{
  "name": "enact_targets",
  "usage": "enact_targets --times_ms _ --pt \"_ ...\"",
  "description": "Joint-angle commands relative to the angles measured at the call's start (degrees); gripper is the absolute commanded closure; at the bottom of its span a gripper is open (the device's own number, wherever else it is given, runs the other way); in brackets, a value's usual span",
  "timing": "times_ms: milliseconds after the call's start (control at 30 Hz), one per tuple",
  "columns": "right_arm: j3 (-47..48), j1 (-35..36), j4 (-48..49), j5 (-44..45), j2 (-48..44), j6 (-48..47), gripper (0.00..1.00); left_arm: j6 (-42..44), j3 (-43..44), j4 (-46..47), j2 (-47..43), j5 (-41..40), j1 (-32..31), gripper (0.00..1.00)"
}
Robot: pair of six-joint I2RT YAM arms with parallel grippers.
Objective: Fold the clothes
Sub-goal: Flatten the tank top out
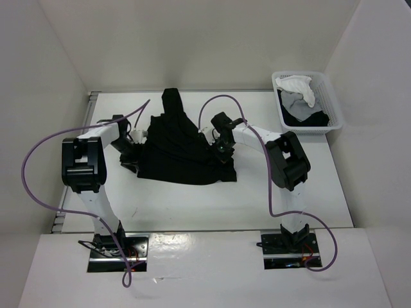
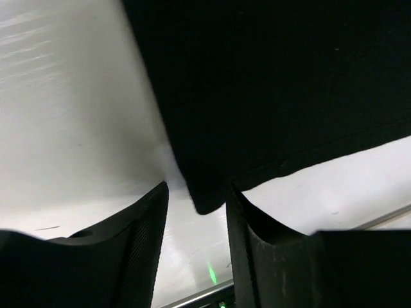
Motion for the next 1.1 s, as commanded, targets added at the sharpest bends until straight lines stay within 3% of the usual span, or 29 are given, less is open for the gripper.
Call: enact_targets --times_ms 0,200,300,333,467,567,600,700,833,1067 --pt "0.2 0.1 2.2 2.0 -0.8 -0.1 1.00 -1.0 1.1 -1.1 2.3 2.7 -1.3 0.53" --pt "0.2 0.1 2.2 2.5 -0.8 -0.1 1.00 -1.0 0.6 -2.2 2.8 2.2 -2.4 0.60" --pt "0.2 0.1 2.2 2.5 -0.8 -0.1 1.00 -1.0 0.6 -2.7 3.4 2.2 -2.4 0.70" --pt "0.2 0.1 2.2 2.5 -0.8 -0.1 1.00 -1.0 0.0 -2.7 3.9 1.7 -2.4 0.80" --pt "0.2 0.1 2.2 3.1 -1.4 -0.1 1.00 -1.0 0.0 -2.7 4.5 1.7 -2.4 1.00" --pt "0.2 -2.0 1.6 2.6 -3.9 0.4 0.79 -1.0 0.6 -2.7 3.9 1.7 -2.4 1.00" --pt "0.2 -3.8 0.8 2.1 -6.0 1.0 0.65 -1.0 1.1 -2.7 3.9 1.2 -2.4 1.00" --pt "-1.3 -7.0 -0.7 0.7 -9.8 1.7 0.53 -1.0 1.7 -2.7 3.9 0.5 -2.4 1.00" --pt "-6.4 -9.4 -2.0 -0.2 -15.4 1.7 0.52 -1.0 2.2 -3.3 2.7 0.0 -2.4 1.00" --pt "-15.2 -9.4 -1.5 -1.7 -16.0 3.4 0.50 -1.0 2.2 -3.3 2.7 0.0 -2.4 1.00"
